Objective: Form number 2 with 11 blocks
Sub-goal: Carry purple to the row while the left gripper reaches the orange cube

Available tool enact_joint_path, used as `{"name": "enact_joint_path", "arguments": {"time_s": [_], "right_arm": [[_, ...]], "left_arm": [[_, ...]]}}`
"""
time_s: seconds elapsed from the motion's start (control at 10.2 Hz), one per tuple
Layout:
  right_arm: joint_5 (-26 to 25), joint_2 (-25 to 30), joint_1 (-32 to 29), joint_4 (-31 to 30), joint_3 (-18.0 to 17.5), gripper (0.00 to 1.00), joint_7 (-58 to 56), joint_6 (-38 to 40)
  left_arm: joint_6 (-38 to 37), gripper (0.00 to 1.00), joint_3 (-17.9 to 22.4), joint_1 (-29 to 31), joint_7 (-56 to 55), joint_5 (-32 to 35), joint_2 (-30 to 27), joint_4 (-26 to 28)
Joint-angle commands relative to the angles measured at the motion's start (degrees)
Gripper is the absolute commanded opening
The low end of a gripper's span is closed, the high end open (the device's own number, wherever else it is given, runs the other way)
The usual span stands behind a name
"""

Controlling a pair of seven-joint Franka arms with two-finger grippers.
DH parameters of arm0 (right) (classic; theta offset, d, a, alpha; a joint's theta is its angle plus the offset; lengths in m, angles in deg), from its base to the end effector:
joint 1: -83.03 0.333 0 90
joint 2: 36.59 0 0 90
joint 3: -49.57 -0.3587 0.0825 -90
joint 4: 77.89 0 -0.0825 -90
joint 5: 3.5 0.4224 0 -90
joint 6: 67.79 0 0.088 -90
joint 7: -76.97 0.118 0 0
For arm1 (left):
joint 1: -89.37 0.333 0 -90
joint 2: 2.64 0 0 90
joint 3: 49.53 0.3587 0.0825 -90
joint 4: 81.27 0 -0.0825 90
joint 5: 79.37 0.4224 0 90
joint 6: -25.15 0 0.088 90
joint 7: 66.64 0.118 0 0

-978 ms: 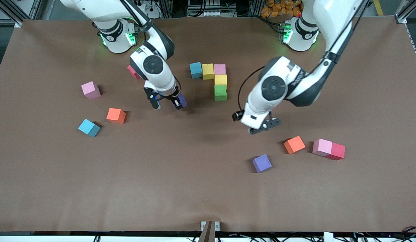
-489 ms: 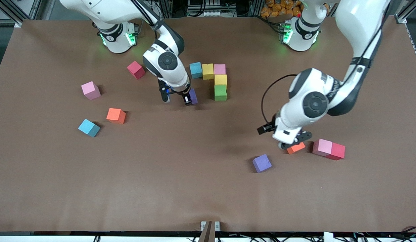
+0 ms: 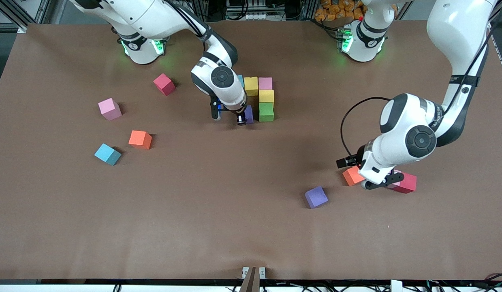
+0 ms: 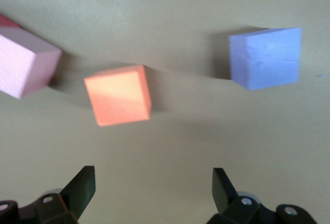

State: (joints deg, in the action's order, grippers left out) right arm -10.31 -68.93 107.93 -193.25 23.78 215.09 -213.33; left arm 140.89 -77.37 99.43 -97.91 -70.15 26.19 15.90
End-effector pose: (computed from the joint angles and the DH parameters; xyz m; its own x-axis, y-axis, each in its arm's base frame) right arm 0.4157 0.4982 0.1917 0.0711 -0.9888 -0.1309 -0.9909 -0.0850 0.1043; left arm 0.6819 -0.1695 0.3277 0.9710 0.1901 -0.1451 0.1948 -0.9807 0.0190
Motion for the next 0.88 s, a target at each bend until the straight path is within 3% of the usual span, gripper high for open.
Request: {"name": "enact_joint_path", "arguments": {"time_s": [0.0,0.39,0.78], "right_arm": [[-0.7,-1.0,2.0,1.1,0.9,0.0,3.2,-0.1],[-0.6,-0.7,2.3,1.1,0.9,0.0,3.9,0.0],[-0.6,-0.5,2.3,1.3,1.0,0.0,4.0,0.0]], "left_arm": [[-0.2,1.0,0.1,0.2,1.6,5.7,1.7,-0.7],[4.5,1.0,0.1,3.7,-5.4,5.3,5.0,-0.5],[4.9,1.0,0.8,4.1,-4.7,6.2,6.5,-0.9]]}}
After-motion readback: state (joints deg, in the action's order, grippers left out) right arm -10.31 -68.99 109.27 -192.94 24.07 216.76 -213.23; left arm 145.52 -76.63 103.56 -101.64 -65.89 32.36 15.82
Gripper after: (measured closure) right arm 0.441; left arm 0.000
